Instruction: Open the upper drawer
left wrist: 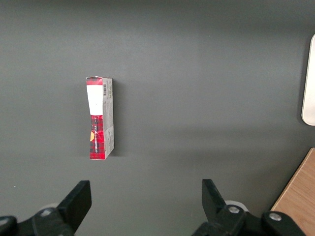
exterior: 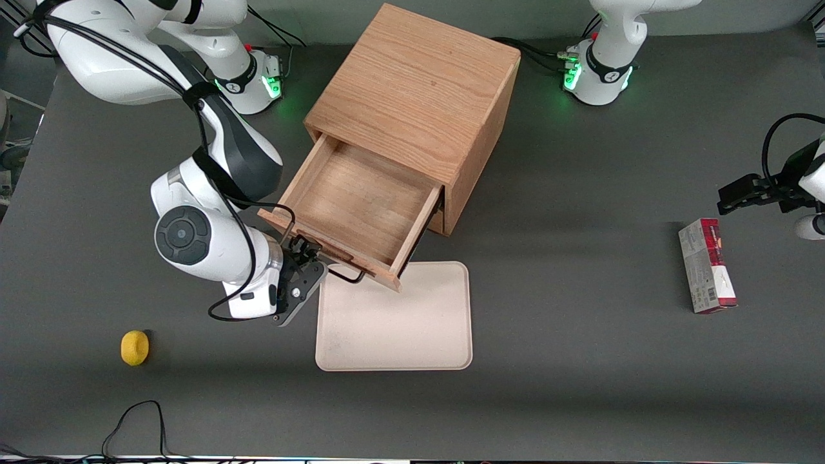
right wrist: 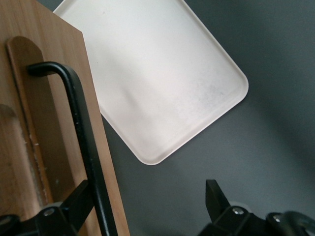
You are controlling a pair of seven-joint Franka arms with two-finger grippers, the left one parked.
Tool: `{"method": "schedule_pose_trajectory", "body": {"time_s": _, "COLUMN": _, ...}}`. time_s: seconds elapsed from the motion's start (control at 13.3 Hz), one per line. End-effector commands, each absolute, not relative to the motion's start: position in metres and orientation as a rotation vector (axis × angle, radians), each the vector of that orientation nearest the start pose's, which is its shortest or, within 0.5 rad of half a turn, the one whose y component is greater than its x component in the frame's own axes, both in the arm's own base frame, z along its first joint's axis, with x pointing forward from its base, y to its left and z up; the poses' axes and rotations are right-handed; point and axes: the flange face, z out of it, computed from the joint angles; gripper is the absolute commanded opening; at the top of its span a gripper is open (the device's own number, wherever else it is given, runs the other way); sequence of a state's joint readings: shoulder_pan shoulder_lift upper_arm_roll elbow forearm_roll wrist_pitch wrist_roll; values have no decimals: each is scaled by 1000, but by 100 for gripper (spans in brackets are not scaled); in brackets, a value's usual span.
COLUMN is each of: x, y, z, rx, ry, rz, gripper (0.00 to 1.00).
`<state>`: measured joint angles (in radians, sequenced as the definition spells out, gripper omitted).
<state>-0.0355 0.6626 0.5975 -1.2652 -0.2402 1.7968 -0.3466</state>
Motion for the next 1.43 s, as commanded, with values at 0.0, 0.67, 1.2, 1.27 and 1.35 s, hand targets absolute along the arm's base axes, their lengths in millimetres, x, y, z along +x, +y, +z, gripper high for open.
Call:
{"method": "schedule_pose_trajectory", "body": {"time_s": 0.0, "x": 672, "y": 267, "z": 425, "rx": -2749, "ry": -1306, "rz": 28, "gripper": 100}}
{"method": "schedule_pose_trajectory", "body": {"time_s": 0.67, "x": 647, "y": 45, "z": 539, "rx": -2996, "ry": -514, "rz": 108, "gripper": 100}}
{"method": "schedule_pose_trajectory", "body": {"time_s": 1.2, "x": 535, "y": -6, "z": 583, "rx": -3157, "ry": 131, "rz": 115, "gripper": 100}}
{"method": "schedule_pose_trajectory", "body": {"time_s": 1.27, "x": 516, "y": -6, "z": 585, "rx": -3152, "ry": 233, "rz": 112, "gripper": 100}}
{"method": "schedule_pose_trajectory", "body": {"time_s": 1.35, "x": 506, "y": -6, "z": 591, "rx": -3144, "ry": 294, "rz": 95, "gripper": 100}}
